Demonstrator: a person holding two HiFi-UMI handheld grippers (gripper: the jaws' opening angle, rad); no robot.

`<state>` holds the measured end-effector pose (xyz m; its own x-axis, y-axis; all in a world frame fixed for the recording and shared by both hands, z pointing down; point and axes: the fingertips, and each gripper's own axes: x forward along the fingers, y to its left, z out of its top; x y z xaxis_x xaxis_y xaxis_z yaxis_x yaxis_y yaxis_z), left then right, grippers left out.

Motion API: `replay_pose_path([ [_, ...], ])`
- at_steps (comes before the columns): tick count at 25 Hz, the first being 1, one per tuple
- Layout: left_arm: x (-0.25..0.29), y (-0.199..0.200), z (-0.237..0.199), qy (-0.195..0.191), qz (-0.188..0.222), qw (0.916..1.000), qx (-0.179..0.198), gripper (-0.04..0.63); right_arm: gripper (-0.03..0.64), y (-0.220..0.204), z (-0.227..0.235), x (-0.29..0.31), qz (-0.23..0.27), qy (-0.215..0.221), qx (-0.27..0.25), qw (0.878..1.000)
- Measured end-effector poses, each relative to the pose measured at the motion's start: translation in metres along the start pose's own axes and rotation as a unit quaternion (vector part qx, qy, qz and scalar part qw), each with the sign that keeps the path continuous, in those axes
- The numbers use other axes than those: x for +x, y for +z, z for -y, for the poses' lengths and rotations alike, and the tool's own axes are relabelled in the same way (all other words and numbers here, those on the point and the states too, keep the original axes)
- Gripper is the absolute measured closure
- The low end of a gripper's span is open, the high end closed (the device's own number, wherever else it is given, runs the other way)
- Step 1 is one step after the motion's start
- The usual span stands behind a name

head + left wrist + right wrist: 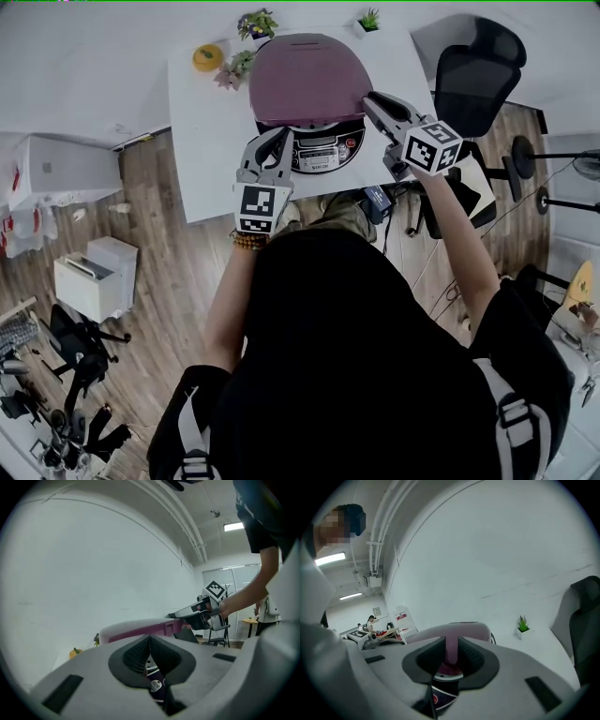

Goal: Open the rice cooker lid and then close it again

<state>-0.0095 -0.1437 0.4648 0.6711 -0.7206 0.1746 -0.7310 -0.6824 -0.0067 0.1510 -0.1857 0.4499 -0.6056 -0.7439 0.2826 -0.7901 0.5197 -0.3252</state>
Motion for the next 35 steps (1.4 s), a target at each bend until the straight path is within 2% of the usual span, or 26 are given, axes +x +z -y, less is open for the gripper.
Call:
replay_pose_path([
  [12,0.002,-0.003,0.001,-0.006,-0.006,1.0,-0.001,0.572,0.538,-0.026,0.002,0.003,-0.044,-0.017,-0.037,0.998],
  [21,0.001,-0.001,-0.001,-0.002,-0.001,1.0,-0.004,0.572,0.538,-0.047,0.006,0.007,-0.072,-0.027,-0.039,0.996],
  [30,0.002,-0.003,-0.003,-0.001,-0.004,1.0,-0.008,0.572,0.538,-0.066,0.009,0.012,-0.118,-0.038,-0.064,0.99],
  [35,0.004,-0.003,-0.005,-0.002,-0.004,0.9999,-0.009,0.572,0.538,-0.066,0.009,0.014,-0.125,-0.042,-0.067,0.989],
])
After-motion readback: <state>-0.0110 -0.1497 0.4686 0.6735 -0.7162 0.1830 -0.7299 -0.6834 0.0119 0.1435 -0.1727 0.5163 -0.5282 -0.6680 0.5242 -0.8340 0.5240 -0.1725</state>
